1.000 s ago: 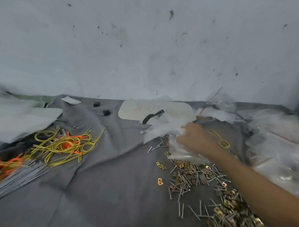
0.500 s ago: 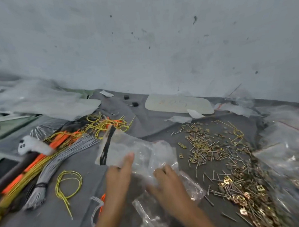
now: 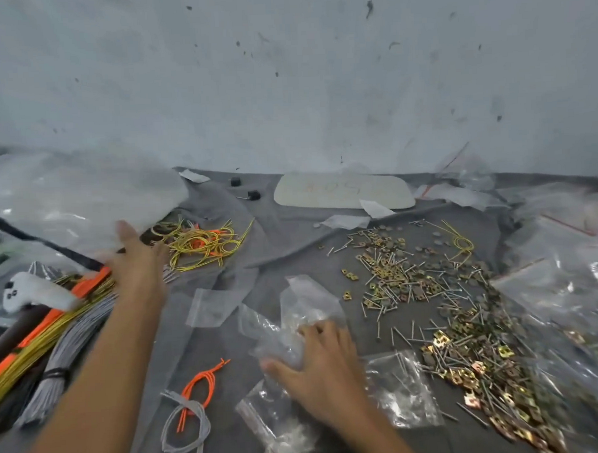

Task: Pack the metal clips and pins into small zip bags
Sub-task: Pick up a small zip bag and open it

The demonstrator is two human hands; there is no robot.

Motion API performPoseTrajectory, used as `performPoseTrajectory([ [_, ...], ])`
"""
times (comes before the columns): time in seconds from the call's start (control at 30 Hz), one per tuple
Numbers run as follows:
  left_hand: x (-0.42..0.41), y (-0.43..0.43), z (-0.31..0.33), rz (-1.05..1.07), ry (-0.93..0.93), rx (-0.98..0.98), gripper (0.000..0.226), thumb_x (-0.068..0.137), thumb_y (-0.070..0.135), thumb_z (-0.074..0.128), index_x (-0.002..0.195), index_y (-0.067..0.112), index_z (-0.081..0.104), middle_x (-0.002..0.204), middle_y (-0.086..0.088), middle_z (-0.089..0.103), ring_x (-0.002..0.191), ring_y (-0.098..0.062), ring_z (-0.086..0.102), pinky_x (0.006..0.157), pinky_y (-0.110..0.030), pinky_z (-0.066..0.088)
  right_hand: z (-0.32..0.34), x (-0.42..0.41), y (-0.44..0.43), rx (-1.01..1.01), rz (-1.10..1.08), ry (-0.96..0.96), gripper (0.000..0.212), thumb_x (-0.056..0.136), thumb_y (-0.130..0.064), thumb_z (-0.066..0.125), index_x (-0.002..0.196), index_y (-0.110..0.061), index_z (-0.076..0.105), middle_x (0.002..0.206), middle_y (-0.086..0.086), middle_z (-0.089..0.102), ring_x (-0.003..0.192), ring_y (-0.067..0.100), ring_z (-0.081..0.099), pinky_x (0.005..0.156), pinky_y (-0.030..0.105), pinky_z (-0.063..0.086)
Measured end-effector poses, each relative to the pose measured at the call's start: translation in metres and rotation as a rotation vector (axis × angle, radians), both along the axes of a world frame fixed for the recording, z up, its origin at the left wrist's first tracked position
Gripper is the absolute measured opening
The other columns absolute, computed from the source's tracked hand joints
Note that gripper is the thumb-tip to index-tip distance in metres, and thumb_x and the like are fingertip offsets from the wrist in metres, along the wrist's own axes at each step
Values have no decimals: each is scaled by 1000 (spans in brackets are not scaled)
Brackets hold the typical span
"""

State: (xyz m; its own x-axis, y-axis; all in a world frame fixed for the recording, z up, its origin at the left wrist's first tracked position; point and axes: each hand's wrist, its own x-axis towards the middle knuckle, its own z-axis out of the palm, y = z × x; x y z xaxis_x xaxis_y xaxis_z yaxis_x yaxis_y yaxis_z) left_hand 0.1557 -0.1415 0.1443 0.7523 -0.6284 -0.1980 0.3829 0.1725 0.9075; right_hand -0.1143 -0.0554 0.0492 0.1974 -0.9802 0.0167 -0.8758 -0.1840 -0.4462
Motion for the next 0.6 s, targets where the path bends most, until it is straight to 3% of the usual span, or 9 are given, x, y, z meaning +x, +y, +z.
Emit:
performPoseTrajectory([
  [0.07,-11,1,-17,-235,-188,237,70,97,59,53,143,9,42,132,-11,56,119,-27,59,102,-43,50,8,4,-2,55,15,-7,117,57,-106,21,146,-31,30,153,0,28,140,24,22,115,48,21],
  [0.13,-38,21,-31,-324,-556,334,41,102,53,48,105,15,62,108,-9,59,101,-25,56,89,-39,46,14,1,0,60,15,-29,129,50,-108,18,155,-34,11,164,2,15,148,24,11,119,48,13],
  [0.2,-69,57,-44,-321,-798,278,42,104,49,45,88,13,59,85,1,57,82,-17,52,71,-34,41,15,-13,10,16,-22,-84,128,50,-108,20,155,-38,-3,165,-3,7,150,21,6,122,46,11],
  [0.3,-119,126,-68,-305,-957,160,37,95,59,45,104,30,66,104,12,66,102,-10,60,88,-33,45,9,-41,36,-45,-146,-181,115,59,-104,20,154,-41,1,160,-11,15,146,14,14,120,40,18],
  [0.37,-155,168,-83,-372,-1112,137,47,86,65,47,117,36,68,123,8,68,116,-18,64,98,-35,45,4,-62,53,-36,-270,-202,104,62,-101,11,151,-45,10,157,-14,22,142,11,20,117,39,24],
  [0.43,-184,189,-98,-433,-1367,244,76,78,78,46,120,20,73,126,-12,69,111,-36,69,89,-45,57,0,-79,67,22,-312,-116,97,62,-97,-7,146,-52,11,159,-15,19,145,13,19,117,45,23],
  [0.5,-199,191,-104,-568,-1514,440,97,67,89,40,123,18,73,125,-20,68,105,-42,70,77,-55,59,-5,-88,78,91,-294,23,98,61,-91,-19,147,-53,10,163,-15,13,149,16,15,119,49,18],
  [0.57,-198,182,-104,-644,-1607,487,103,60,89,40,136,24,63,132,-17,64,110,-36,70,82,-52,58,-12,-87,82,83,-270,-3,100,62,-90,-20,149,-52,12,163,-17,15,150,8,9,121,47,18],
  [0.6,-194,174,-105,-669,-1629,506,101,64,88,38,148,33,48,142,-12,57,121,-32,64,92,-47,54,-15,-83,82,66,-256,-102,98,66,-91,-14,149,-50,19,162,-19,20,149,-1,2,122,45,20],
])
